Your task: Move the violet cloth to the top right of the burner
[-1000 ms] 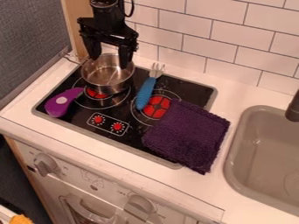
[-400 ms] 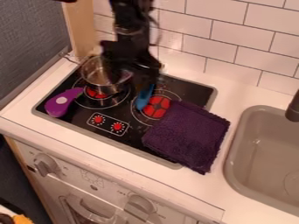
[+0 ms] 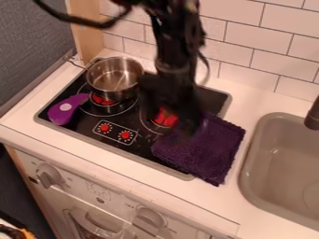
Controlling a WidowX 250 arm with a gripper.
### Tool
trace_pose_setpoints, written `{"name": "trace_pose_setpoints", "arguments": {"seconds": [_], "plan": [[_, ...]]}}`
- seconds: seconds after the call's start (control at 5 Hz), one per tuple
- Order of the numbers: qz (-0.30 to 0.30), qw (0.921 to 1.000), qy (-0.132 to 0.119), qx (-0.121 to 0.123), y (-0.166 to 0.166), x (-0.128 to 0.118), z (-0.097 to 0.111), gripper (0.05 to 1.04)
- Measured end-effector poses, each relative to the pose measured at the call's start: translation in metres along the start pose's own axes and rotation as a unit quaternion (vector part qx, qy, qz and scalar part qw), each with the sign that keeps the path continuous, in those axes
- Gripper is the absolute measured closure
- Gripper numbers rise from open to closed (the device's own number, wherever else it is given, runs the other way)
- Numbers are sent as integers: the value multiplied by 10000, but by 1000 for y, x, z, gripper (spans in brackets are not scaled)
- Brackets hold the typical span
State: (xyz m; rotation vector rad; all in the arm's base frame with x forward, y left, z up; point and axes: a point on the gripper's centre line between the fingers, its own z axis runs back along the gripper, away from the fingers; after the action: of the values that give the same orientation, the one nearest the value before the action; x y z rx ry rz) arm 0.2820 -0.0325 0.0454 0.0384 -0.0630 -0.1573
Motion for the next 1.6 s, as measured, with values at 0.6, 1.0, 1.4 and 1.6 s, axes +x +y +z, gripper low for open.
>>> {"name": "trace_pose_setpoints", "arguments": {"seconds": [0.6, 1.0, 1.4, 1.6], "plan": [[212, 9988, -181, -394, -29, 12, -21, 83], [500, 9976, -332, 348, -7, 51, -42, 83], [866, 9938, -247, 658, 11, 97, -47, 83], [1166, 9912, -144, 617, 20, 119, -49, 83]]}}
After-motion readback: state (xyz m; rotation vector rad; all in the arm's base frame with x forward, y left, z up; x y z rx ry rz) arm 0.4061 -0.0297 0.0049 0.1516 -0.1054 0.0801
